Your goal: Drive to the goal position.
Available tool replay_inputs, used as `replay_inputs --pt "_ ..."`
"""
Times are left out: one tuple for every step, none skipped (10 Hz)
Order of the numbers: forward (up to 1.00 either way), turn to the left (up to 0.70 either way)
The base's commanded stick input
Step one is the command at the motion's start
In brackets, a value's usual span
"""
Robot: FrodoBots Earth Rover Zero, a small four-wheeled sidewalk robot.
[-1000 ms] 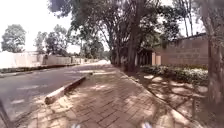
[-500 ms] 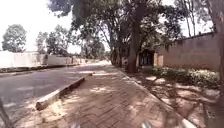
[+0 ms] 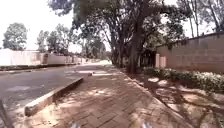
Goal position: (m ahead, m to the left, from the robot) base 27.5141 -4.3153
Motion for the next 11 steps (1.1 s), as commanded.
replay_inputs --pt "0.5 0.0" --pt "0.5 0.0" --pt "0.5 0.0" --pt "0.5 0.0" --pt "0.5 0.0" --pt "0.5 0.0" --pt "0.5 0.0" --pt "0.5 0.0" --pt "0.5 0.0" --pt "0.5 0.0" --pt "0.5 0.0"
